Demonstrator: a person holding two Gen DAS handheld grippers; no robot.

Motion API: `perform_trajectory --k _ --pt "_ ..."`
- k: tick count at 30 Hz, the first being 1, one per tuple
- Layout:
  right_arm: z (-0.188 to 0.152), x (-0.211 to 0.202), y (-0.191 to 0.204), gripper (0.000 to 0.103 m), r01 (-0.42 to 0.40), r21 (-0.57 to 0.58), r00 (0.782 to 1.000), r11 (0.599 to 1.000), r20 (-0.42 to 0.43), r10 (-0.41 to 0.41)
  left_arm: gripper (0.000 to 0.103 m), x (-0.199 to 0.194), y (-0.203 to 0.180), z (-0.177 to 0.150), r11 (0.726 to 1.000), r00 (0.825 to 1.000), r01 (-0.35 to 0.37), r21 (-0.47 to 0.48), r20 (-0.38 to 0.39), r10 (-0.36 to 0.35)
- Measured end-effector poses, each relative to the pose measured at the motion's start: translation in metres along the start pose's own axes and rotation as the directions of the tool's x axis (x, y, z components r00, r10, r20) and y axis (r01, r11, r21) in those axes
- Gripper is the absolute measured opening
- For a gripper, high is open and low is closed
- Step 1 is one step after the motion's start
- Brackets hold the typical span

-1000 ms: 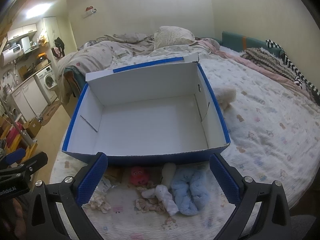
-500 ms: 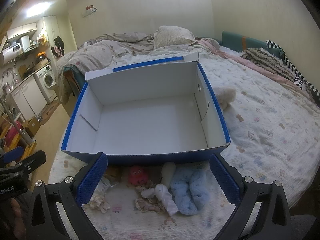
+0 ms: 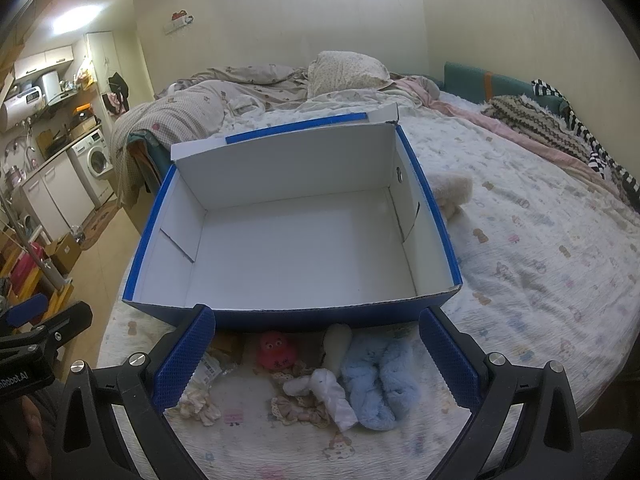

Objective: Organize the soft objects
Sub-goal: 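Grasp the cream lace scrunchie with the left gripper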

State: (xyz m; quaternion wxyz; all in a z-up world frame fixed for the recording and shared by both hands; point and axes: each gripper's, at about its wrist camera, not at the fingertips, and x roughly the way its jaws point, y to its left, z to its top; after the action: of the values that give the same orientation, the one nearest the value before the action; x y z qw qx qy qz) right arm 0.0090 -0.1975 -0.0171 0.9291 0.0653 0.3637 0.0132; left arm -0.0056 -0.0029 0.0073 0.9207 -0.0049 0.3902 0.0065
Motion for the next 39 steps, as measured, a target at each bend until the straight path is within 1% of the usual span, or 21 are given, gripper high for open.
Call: perform_trajectory --k 12,20,23,26,28,29,31,33,34,35,36,37,39 --pt "-0.003 0.002 -0.002 0.103 -0.006 -0.001 1.0 1.0 -0.011 0.006 0.103 0.002 0.002 -0.002 1.0 1.0 0.002 0.001 -0.005 -0.002" --pt "-0.004 0.003 -0.001 0.103 -0.007 -0.006 1.0 1.0 -0.018 0.007 0.103 0.006 0.004 -0.002 1.0 1.0 -0.005 -0.001 -0.027 0.005" --pt "-0.004 0.004 0.0 0.103 -0.011 -0.01 1.0 1.0 -0.024 0.01 0.103 0.013 0.007 -0.003 1.0 0.998 -0.003 -0.013 -0.063 0.002" --pt "-0.004 0.004 0.001 0.103 -0.012 -0.011 1.0 1.0 -0.026 0.011 0.103 0.028 0.014 -0.005 0.998 0.99 -0.014 -0.057 -0.142 0.006" --pt "-0.005 0.005 0.001 0.103 -0.014 -0.01 0.999 1.0 -0.03 0.014 0.103 0.041 0.02 -0.007 0.995 0.978 -0.008 -0.104 -0.21 -0.014" --pt "-0.005 0.006 0.002 0.103 -0.015 -0.01 0.999 1.0 -0.033 0.015 0.101 0.05 0.023 -0.008 0.992 0.967 -0.002 -0.128 -0.254 -0.03" --pt "-0.005 0.006 0.002 0.103 -0.015 -0.013 0.999 1.0 -0.039 0.014 0.099 0.067 0.023 -0.013 0.99 0.939 0.009 -0.144 -0.339 -0.058" --pt "-0.005 0.008 0.003 0.103 -0.014 -0.016 0.999 1.0 -0.045 0.013 0.096 0.081 0.02 -0.02 0.986 0.911 0.024 -0.165 -0.402 -0.089" --pt "-0.005 0.008 0.002 0.103 -0.015 -0.015 0.999 1.0 -0.049 0.014 0.094 0.091 0.015 -0.026 0.982 0.885 0.039 -0.186 -0.449 -0.12" --pt "-0.005 0.009 0.002 0.103 -0.016 -0.014 0.998 1.0 -0.053 0.015 0.092 0.097 0.012 -0.03 0.98 0.87 0.043 -0.194 -0.475 -0.132" --pt "-0.005 0.009 0.001 0.103 -0.019 -0.01 0.998 1.0 -0.057 0.018 0.092 0.105 0.008 -0.036 0.978 0.848 0.049 -0.204 -0.508 -0.148" --pt "-0.005 0.01 0.0 0.103 -0.024 -0.004 0.998 1.0 -0.061 0.023 0.091 0.11 0.002 -0.038 0.977 0.833 0.053 -0.207 -0.53 -0.157" --pt "-0.004 0.011 -0.003 0.103 -0.04 0.019 0.997 0.999 -0.068 0.042 0.091 0.118 -0.005 -0.044 0.977 0.819 0.053 -0.208 -0.55 -0.162"
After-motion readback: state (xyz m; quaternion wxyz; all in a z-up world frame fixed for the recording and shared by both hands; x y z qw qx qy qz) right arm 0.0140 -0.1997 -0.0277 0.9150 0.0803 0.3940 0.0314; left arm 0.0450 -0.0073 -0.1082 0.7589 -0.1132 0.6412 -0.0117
